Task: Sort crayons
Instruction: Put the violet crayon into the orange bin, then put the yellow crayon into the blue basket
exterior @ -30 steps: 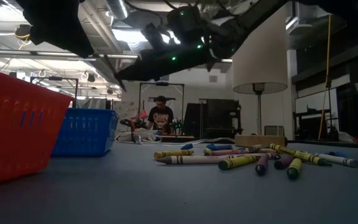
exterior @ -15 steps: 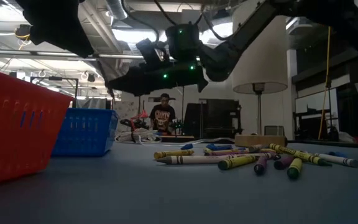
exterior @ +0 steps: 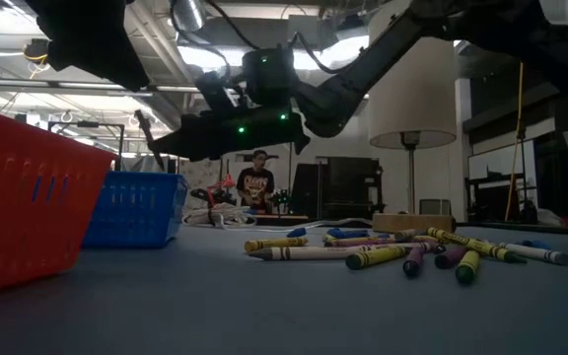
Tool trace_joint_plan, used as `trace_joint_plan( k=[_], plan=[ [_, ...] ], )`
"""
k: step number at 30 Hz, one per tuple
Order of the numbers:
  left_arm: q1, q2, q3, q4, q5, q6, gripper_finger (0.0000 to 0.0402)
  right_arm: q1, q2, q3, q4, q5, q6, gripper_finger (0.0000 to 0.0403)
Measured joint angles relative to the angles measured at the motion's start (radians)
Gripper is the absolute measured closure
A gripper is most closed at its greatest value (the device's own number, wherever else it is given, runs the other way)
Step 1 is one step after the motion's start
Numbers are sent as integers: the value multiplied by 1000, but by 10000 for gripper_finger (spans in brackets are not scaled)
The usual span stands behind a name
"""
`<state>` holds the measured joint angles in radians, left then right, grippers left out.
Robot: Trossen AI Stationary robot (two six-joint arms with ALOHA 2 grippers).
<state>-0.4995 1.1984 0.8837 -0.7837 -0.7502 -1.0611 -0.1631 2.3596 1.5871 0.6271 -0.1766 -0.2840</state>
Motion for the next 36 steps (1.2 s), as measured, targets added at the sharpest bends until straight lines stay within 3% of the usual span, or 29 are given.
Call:
trace_joint_plan(
  k=[5, 15, 23, 30, 36],
  plan=[
    [0, 0, 0, 0, 0, 0, 302, 0, 0, 0, 0, 1, 0, 362],
    [0, 0, 0, 0, 0, 0, 302, 0, 0, 0, -1, 2, -1, 299],
    [0, 0, 0, 7, 0, 0, 302, 0, -24, 0, -47, 4, 0, 299],
    [3, 32, 0, 99, 1, 28, 302, 0, -183, 0, -383, 9, -62, 299],
    [12, 102, 0, 334, 11, 174, 302, 0, -381, 1, -767, 87, -170, 299]
  ],
)
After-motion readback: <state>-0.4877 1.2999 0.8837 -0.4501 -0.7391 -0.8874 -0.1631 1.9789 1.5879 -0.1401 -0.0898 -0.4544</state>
